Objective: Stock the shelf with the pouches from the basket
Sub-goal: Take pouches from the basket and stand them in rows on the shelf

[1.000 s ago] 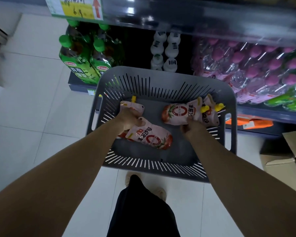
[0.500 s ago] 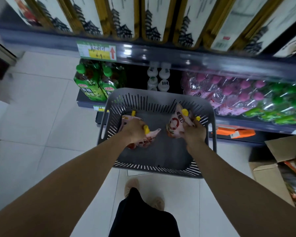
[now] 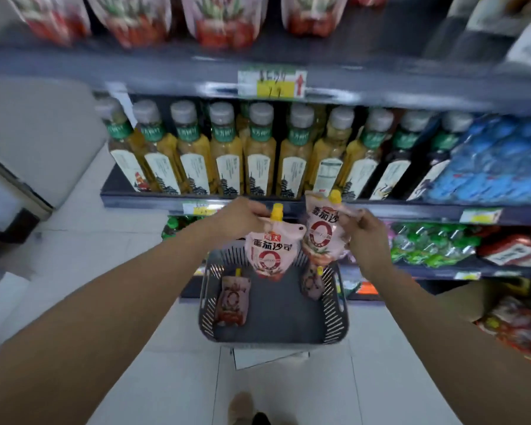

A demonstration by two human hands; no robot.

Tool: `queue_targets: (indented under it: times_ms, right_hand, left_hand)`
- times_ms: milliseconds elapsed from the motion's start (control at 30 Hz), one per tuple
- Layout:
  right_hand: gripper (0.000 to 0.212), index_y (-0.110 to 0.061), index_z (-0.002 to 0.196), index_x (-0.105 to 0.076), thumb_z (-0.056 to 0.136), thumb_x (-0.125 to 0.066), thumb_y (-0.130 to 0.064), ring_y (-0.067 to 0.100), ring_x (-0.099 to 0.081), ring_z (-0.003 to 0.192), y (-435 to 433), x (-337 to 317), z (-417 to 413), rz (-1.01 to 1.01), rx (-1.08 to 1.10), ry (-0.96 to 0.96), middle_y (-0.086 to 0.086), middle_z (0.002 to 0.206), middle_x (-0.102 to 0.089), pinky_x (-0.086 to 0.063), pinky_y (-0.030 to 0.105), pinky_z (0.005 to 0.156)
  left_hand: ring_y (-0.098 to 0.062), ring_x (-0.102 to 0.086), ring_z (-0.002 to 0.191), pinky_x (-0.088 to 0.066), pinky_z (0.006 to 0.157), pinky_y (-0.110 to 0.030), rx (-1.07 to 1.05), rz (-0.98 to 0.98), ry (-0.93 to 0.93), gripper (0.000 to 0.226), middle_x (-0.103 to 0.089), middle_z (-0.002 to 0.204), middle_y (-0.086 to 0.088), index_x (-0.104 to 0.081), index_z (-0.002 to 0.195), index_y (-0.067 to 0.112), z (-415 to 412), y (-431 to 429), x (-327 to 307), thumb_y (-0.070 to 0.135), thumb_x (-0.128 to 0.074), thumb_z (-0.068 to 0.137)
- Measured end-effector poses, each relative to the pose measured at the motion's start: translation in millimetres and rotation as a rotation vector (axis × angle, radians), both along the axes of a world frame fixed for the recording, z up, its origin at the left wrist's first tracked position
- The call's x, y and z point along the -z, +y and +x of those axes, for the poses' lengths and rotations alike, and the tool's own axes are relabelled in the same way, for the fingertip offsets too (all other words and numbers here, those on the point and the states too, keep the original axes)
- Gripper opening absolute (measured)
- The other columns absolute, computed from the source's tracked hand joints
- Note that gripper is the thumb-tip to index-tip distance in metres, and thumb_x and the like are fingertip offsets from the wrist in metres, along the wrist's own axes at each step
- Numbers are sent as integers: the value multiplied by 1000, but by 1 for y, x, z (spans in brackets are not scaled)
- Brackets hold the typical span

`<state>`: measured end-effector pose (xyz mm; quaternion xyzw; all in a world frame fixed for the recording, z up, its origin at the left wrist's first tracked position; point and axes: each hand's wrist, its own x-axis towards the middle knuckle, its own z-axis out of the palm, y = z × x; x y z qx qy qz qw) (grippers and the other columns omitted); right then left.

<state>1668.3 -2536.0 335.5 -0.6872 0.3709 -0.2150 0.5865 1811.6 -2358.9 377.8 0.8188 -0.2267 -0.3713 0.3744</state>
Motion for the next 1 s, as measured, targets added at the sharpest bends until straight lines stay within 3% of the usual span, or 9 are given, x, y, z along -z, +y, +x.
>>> queue_targets:
  times_ms: [133,267,333,467,700,800,867,933,1000]
  right_hand:
    - [24,-13,70,-51,93,-53,-10,12,-41,47,1,-60,-4,-89,43,-83,6,59,-46,-37,25,48]
    - [17,0,83,-56,93,-53,-13,18,-53,64,5,-115,-1,-143,135,-239,9,71,-57,-49,29,58]
    - [14,-6,81,-56,93,-52,-12,13,-54,62,3,-143,4,-177,219,-310,3,69,-58,-48,27,57]
    - [15,-9,79,-56,92,-53,-17,18,-56,67,-5,-203,17,-228,352,-444,4,70,-58,-48,32,62]
    - [21,-13,73,-49,94,-52,-18,9,-41,57,-28,-278,33,-344,419,-534,-3,62,-46,-35,18,50]
    - [13,-11,82,-54,93,-53,-19,14,-49,66,-41,-290,46,-344,423,-560,3,72,-55,-41,26,61]
    - [15,-14,79,-55,92,-53,-20,10,-50,62,-52,-294,55,-338,423,-571,-1,70,-56,-42,25,61]
    - [12,-12,83,-56,93,-53,-18,5,-47,57,-64,-294,64,-331,413,-586,-4,66,-53,-42,18,52]
    - [11,-9,85,-56,93,-52,-17,3,-47,57,-76,-295,70,-335,392,-594,-2,69,-54,-41,14,47]
  left_hand:
    - [-22,-60,101,-49,94,-35,-7,-129,-55,39,-63,113,-6,-61,121,2,-2,-6,-65,10,-67,84]
    - [-20,-66,84,-53,84,-37,77,-283,-91,9,-71,86,-3,-70,89,14,0,-9,-125,12,-70,81]
    - [-17,-66,75,-54,77,-33,71,-373,-88,9,-71,78,-2,-69,82,16,3,-11,-151,7,-70,80]
    - [-9,-68,65,-55,61,-21,35,-558,-115,10,-72,69,4,-69,80,16,9,-15,-202,6,-70,79]
    - [-2,-67,58,-54,57,-19,-65,-791,-211,12,-70,72,3,-64,80,15,26,-33,-270,4,-62,85]
    - [1,-65,50,-50,46,-15,-108,-815,-275,18,-68,62,7,-61,77,16,33,-47,-289,3,-58,88]
    - [-7,-66,64,-54,56,-20,-139,-791,-354,19,-68,74,2,-61,75,19,40,-59,-295,6,-60,88]
    - [-16,-65,82,-57,75,-30,-177,-766,-400,20,-68,87,-2,-62,73,21,47,-70,-297,7,-61,88]
    - [-16,-63,81,-54,83,-34,-220,-762,-389,23,-66,84,-1,-61,72,20,52,-81,-295,4,-59,88]
